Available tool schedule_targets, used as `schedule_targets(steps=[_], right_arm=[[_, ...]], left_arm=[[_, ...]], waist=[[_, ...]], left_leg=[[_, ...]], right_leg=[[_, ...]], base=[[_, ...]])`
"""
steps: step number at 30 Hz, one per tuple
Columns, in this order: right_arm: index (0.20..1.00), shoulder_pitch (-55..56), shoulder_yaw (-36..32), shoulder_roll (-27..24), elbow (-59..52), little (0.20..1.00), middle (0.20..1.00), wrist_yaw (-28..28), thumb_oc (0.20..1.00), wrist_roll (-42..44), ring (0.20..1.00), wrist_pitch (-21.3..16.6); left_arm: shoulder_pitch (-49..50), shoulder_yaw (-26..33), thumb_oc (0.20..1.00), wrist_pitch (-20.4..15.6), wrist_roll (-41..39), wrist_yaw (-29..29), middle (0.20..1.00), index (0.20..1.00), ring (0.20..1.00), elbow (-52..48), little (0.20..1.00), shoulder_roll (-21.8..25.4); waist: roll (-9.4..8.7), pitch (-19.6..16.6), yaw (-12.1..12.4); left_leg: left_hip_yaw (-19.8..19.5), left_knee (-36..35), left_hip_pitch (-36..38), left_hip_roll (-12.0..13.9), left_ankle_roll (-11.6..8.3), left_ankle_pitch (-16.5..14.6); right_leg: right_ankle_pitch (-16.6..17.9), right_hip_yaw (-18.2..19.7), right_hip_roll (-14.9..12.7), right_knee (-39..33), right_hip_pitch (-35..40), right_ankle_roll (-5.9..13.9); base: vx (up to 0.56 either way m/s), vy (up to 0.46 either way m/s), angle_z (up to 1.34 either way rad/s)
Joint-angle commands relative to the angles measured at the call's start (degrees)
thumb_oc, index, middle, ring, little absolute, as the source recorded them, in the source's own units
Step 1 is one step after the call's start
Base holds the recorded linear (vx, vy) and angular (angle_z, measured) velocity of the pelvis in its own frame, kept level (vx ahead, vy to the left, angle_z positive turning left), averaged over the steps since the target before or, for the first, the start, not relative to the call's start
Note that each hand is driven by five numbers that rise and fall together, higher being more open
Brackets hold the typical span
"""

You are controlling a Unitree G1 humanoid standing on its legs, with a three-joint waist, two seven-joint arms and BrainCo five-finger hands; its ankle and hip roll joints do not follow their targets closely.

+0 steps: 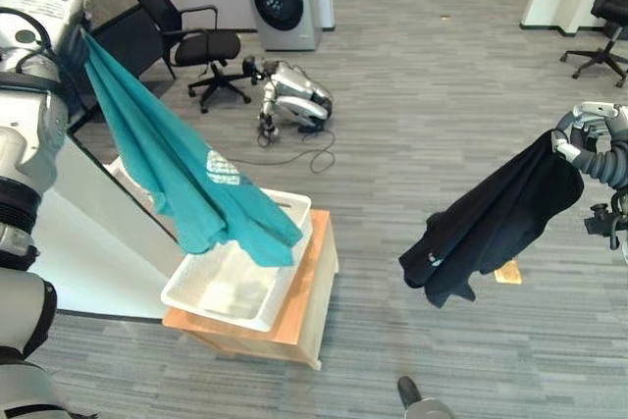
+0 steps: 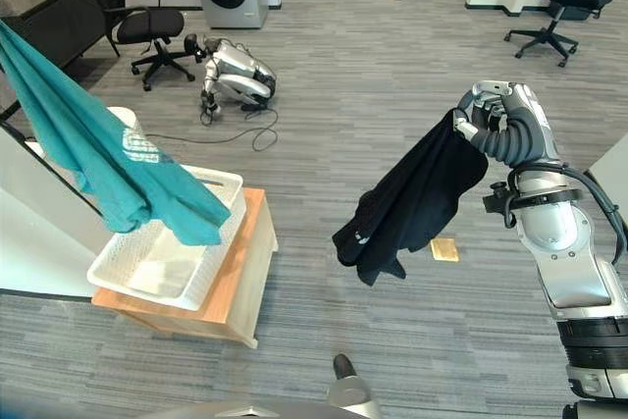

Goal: Pick up bed clothes into laundry basket.

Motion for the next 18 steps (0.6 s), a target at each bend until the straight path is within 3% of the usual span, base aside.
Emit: schedule_targets(steps=[1,9,18], right_arm=[[0.2,-5.8,-1.2,-2.4,-1.6,0.2,0.2,-1.0,0.2,-1.0,0.2,-1.6],[0.2,-7.0,-0.6,-1.2,-1.3,0.2,0.2,-1.4,0.2,-0.5,0.2,-1.6],[0.2,-8.4,1.8,0.4,-2.0,0.2,0.2,-1.1,0.2,-0.4,0.2,-1.3]], left_arm=[[-8.1,-2.1,0.2,2.4,-0.8,3.3,0.2,0.2,0.2,2.8,0.2,2.2],[-8.8,-2.5,0.2,1.3,-2.0,2.9,0.2,0.2,0.2,1.4,0.2,-1.3],[2.7,3.5,0.2,-0.3,-3.0,1.5,0.2,0.2,0.2,-3.0,0.2,-8.3]], waist=[[1.31,-3.6,2.9],[1.53,-3.8,2.6],[1.52,-2.7,1.9]], left_leg=[[-0.7,0.8,2.8,2.5,-2.25,-4.1],[-0.9,0.8,3.3,2.2,-2.08,-4.3],[-0.5,0.8,3.2,1.7,-1.96,-4.5]], right_leg=[[-7.4,-5.2,-3.8,7.6,-2.6,5.58],[-7.3,-4.9,-3.9,7.3,-2.2,5.58],[-7.0,-4.0,-4.4,7.1,-3.3,5.58]], base=[[0.0,0.0,0.0],[0.0,0.0,0.0],[0.0,-0.001,-0.01]])
